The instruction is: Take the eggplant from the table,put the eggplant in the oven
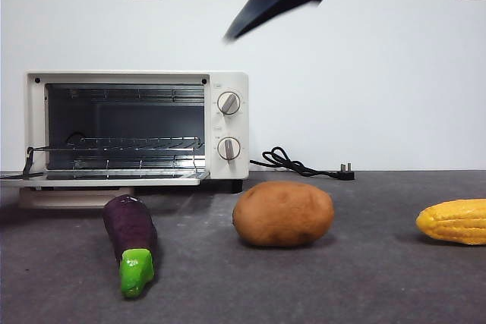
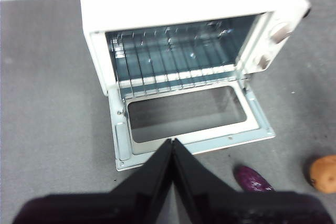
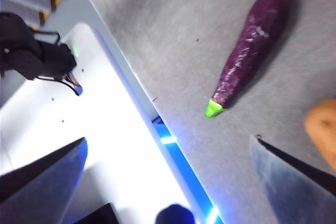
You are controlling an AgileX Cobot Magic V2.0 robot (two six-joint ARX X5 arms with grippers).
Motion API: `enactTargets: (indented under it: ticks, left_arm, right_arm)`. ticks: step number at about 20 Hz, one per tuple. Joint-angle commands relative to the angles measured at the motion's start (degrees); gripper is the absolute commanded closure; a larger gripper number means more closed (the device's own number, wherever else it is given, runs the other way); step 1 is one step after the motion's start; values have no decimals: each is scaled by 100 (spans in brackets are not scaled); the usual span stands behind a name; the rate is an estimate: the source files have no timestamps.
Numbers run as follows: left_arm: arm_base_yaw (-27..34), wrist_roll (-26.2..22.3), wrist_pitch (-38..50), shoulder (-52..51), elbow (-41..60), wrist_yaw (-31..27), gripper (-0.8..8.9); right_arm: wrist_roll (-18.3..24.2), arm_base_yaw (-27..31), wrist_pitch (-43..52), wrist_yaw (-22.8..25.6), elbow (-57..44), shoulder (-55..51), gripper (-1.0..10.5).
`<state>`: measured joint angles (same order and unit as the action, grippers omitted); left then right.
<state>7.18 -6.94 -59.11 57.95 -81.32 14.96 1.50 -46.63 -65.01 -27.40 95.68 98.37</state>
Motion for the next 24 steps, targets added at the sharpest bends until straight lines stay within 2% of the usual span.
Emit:
enactTargets:
  ticks: [1,4,9,15,20,24]
  left_arm:
    - [-59,-74,-131,-166,15,2,819]
    - [-90,-74,-262,-282,15,2,819]
    - [-92,-74,-358,-341,15,13,819]
    - [-164,-74,-433,-345,15,208,819]
    - [-278,-79,-450,-345,15,190,819]
    - [-350,-81,-446,-345,15,190,819]
  right_arm:
    - [24,-225,166,0,15,398,321]
    - [2,-413,326,131,15,706,321]
    - [-98,-717,544,686,15,1174,321]
    - [-485,-931,662,1469,13,1626,321]
    - [-914,-962,828,1569,4,1829,322]
    - [-1266,-970,994,1849,-15,1893,331]
